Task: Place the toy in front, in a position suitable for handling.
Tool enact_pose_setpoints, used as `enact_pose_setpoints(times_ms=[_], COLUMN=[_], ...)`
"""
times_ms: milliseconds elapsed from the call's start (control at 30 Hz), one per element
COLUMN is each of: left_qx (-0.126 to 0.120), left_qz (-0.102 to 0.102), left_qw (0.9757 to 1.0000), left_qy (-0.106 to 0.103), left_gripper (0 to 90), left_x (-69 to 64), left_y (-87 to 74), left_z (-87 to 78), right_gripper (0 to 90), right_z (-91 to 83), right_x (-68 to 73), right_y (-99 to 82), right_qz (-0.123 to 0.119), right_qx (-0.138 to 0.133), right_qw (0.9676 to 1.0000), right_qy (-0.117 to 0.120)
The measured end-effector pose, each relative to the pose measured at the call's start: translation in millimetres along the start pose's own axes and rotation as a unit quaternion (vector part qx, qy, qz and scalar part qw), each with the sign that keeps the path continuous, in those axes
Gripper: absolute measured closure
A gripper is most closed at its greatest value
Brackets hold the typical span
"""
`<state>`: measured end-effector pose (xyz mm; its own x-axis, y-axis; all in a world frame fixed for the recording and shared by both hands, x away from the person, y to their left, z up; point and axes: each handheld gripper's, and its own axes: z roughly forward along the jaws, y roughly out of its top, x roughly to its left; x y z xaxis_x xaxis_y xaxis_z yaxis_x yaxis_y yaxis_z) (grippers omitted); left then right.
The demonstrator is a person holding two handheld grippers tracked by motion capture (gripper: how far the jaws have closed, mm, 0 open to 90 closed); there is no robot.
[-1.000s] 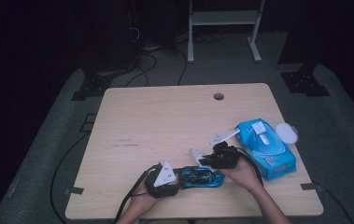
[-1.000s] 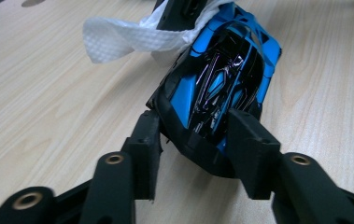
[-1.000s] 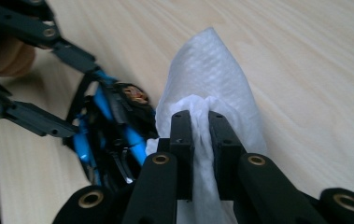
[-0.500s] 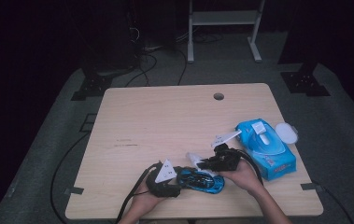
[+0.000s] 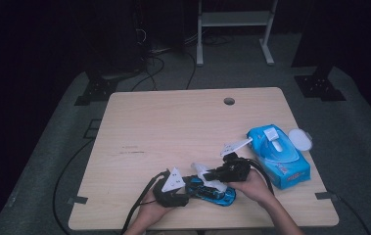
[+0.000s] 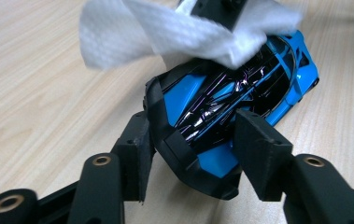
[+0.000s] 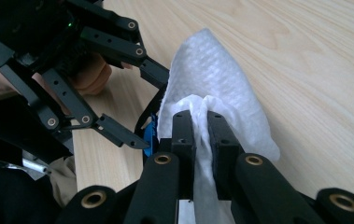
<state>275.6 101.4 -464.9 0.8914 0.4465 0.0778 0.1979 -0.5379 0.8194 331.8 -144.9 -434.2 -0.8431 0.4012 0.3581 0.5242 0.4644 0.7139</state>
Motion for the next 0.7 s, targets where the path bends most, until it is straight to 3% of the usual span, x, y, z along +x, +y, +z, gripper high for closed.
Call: enact_pose_setpoints(times_ms=[200,400,600,700], left_qx=[-0.002,-0.009,-0.014,-0.015], left_qz=[0.004,0.001,0.001,0.001], left_qw=[1.0000,0.9999,0.9998,0.9998], left_qy=[0.007,0.007,0.013,0.014], left_gripper=[53.9,56.8,57.1,57.4], left_x=[-0.3,0.5,-0.2,0.0], left_y=[-0.7,-2.8,-3.4,-4.0], left_z=[-1.6,-2.9,-2.7,-3.0], right_gripper=[82.4,82.4,82.5,82.5], right_z=[-0.2,-8.4,-3.5,-0.7], right_x=[-2.2,-12.3,-17.6,-20.6], right_y=[1.1,-1.4,-3.6,-2.8], right_qz=[0.002,0.016,0.016,0.024], right_qx=[-0.001,-0.012,0.022,0.028], right_qw=[1.0000,0.9994,0.9983,0.9982], right_qy=[-0.003,-0.028,-0.051,-0.047])
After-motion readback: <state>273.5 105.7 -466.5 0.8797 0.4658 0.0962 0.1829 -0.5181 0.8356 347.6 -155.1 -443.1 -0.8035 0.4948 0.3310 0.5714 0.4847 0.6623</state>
